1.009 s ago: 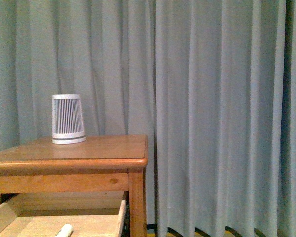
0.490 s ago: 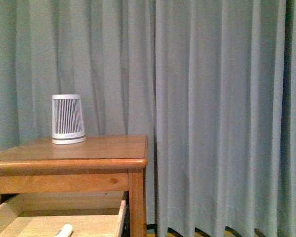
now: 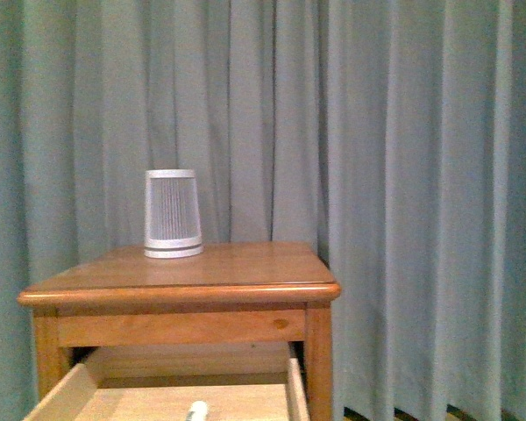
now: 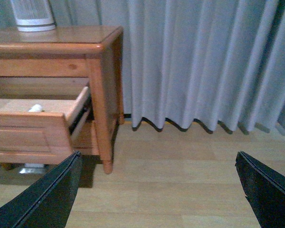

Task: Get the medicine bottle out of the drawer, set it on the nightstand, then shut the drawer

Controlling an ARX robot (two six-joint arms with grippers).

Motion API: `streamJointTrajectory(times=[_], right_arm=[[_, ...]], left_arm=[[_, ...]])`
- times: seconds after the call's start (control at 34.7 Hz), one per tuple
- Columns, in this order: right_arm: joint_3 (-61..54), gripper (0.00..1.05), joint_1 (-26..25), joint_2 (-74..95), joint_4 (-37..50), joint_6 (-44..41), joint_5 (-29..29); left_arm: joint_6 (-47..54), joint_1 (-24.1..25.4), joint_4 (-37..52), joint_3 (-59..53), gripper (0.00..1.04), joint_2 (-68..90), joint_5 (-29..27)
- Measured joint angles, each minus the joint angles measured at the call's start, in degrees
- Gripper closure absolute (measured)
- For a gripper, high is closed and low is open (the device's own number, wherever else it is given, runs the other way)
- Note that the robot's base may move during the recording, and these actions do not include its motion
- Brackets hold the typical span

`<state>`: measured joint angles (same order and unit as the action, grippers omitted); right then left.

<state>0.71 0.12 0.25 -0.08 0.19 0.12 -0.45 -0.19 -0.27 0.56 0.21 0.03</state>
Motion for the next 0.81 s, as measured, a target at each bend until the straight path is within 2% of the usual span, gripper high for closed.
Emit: streamJointTrajectory(times=[0.23,0.4,0.49,0.55,0.63,0.69,0.78,0.81], right_arm=[[0.00,0.07,0.00,-0.02,0.00,0.00,-0.24],[0.00,0.07,-0.02,-0.04,0.02,0.00,-0.42],[0.00,0.07,-0.02,-0.04,0.02,0.00,-0.39],[0.00,0.07,0.26,0.22,0.04,0.00,0.35],[0.85,0.07,5.44,7.80,5.16,-0.24,15.12],[2.47,0.07,6.60,16.04,10.71,0.17,19.34],[9.31,0.07,6.29,34.38,21.27,1.14,20.22],[13.14,0.07,6.01,41.35,23.10,1.81,19.23]], left_arm=[[-0.04,-0.02,0.02,-0.02,1.00,-0.09,-0.09],[0.00,-0.02,0.02,-0.02,0.73,-0.17,-0.26],[0.00,0.00,0.02,-0.02,0.54,-0.17,-0.22],[0.00,-0.02,0.00,-0.02,0.45,-0.17,-0.26],[0.00,0.00,0.00,-0.02,0.30,-0.17,-0.22],[0.02,0.00,0.00,-0.04,0.22,-0.17,-0.11],[0.04,0.00,0.00,-0.02,0.05,-0.17,-0.09],[0.11,0.00,0.00,-0.02,0.06,-0.17,-0.07]])
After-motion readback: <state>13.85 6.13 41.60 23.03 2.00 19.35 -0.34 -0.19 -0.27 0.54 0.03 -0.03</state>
